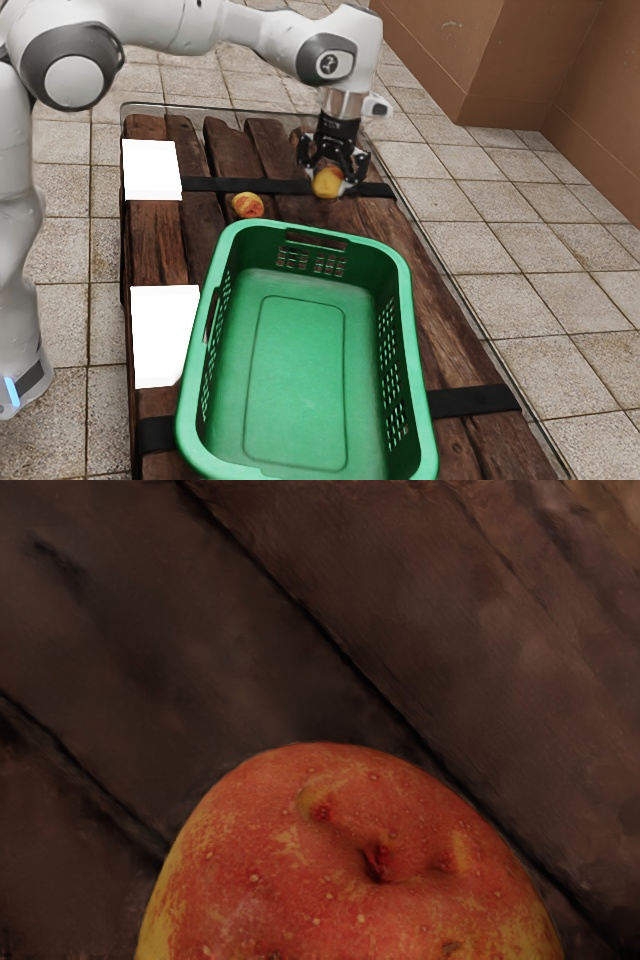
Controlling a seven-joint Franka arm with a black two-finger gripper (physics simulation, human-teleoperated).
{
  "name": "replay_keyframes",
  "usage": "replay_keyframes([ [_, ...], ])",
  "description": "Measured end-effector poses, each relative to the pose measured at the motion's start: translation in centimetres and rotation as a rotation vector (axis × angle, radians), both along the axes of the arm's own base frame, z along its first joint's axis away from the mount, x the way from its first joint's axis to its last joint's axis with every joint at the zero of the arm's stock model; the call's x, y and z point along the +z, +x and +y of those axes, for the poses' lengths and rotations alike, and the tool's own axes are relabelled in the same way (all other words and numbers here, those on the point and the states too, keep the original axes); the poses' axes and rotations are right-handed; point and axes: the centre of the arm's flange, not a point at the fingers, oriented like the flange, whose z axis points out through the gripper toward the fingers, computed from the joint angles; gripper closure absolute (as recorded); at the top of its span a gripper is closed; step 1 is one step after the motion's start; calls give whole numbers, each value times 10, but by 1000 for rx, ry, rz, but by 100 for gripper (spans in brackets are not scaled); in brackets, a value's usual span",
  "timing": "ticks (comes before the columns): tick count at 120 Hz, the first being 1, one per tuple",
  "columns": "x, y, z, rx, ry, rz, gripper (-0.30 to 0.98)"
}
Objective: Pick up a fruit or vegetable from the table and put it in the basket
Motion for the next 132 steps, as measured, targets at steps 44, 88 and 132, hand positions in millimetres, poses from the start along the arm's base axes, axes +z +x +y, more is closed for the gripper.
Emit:
replay_keyframes([
  [44, 69, -10, -155, -292, 50, -39, 40],
  [88, 66, -72, -273, -519, 14, -2, 41],
  [132, 68, -86, -293, -544, 39, -5, 8],
])
